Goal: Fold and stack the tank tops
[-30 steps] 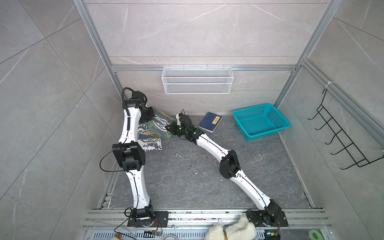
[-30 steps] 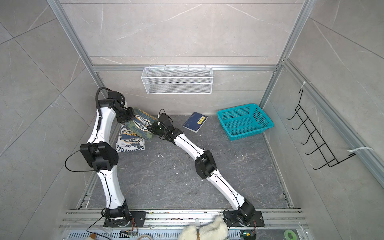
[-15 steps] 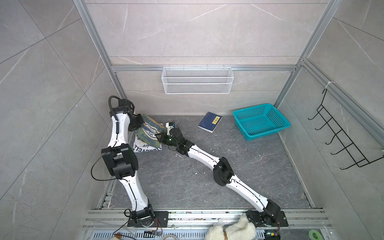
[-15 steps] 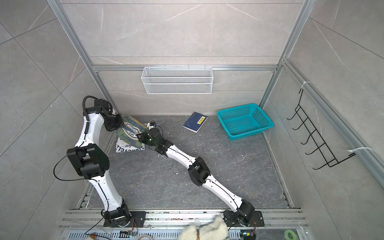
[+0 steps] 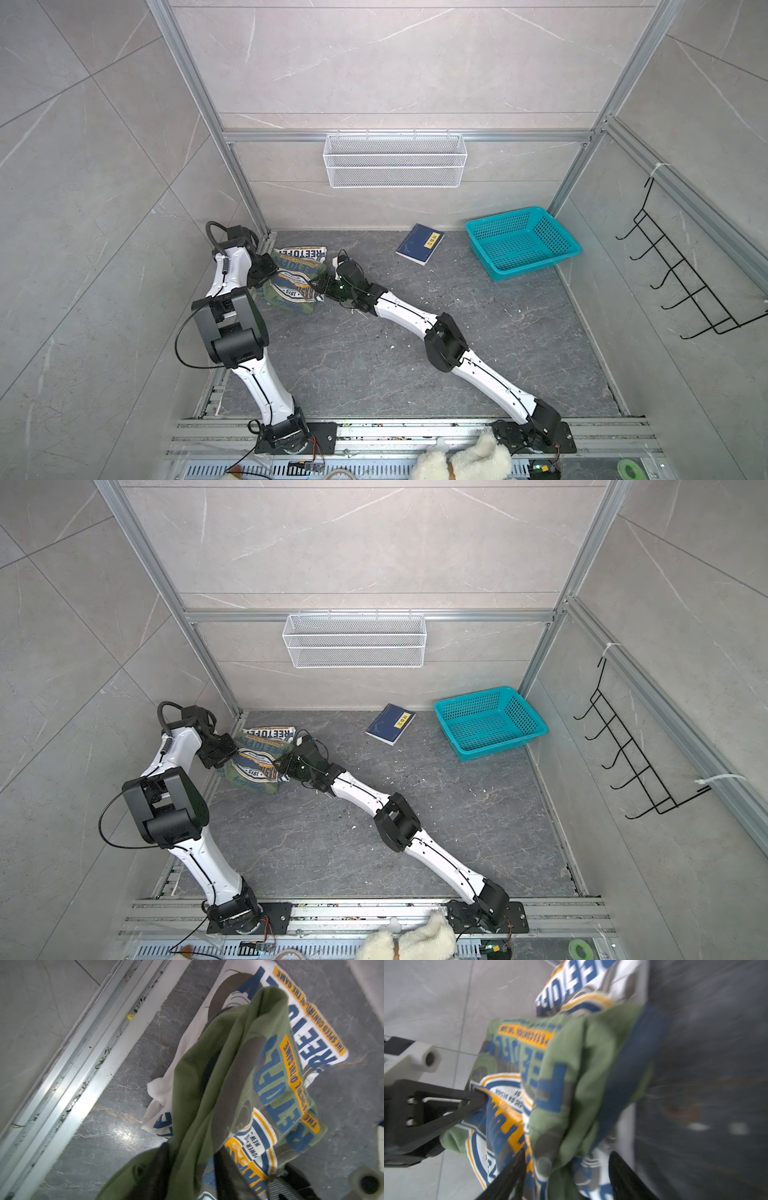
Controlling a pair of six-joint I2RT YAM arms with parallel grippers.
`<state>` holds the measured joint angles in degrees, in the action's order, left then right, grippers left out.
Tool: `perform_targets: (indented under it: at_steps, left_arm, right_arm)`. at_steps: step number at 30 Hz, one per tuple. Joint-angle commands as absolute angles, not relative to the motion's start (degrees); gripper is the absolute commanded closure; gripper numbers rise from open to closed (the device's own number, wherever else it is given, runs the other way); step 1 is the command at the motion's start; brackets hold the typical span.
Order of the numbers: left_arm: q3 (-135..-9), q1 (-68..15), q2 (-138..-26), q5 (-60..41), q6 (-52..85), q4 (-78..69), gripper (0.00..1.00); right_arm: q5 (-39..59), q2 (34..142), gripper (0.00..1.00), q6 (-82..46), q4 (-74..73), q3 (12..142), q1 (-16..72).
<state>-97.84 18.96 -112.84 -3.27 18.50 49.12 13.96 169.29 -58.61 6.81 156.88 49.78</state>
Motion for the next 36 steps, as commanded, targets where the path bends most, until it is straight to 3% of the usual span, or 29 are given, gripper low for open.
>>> perform_targets:
  at_steps: [1, 7, 14, 23, 36]
  left_arm:
    - [-104.86, 18.91, -114.01, 5.22, 20.66, 56.39, 0.32]
    - [-107.94, 14.19, -108.17, 12.16, 20.15, 59.90, 0.13]
    - [-110.91, -3.70, -112.33, 15.66, 12.32, 59.96, 0.07]
    - [-116.57, -12.21, -124.17, 28.72, 10.44, 62.74, 0.07]
    - [-120.43, -12.47, -134.04, 34.77, 12.89, 63.54, 0.25]
  right_arm:
    - [14.64, 160.27, 0.31, -52.82, 12.82, 154.31, 48.24]
    - [13.78, 151.19, 0.29, -48.81, 14.01, 142.42, 46.38]
    - [10.59, 134.45, 0.28, -48.63, 3.28, 113.66, 43.73]
    - [8.48, 114.97, 0.27, -48.83, -6.29, 82.21, 39.43]
    - [9.49, 101.21, 0.26, -47.90, -8.14, 66.22, 38.15]
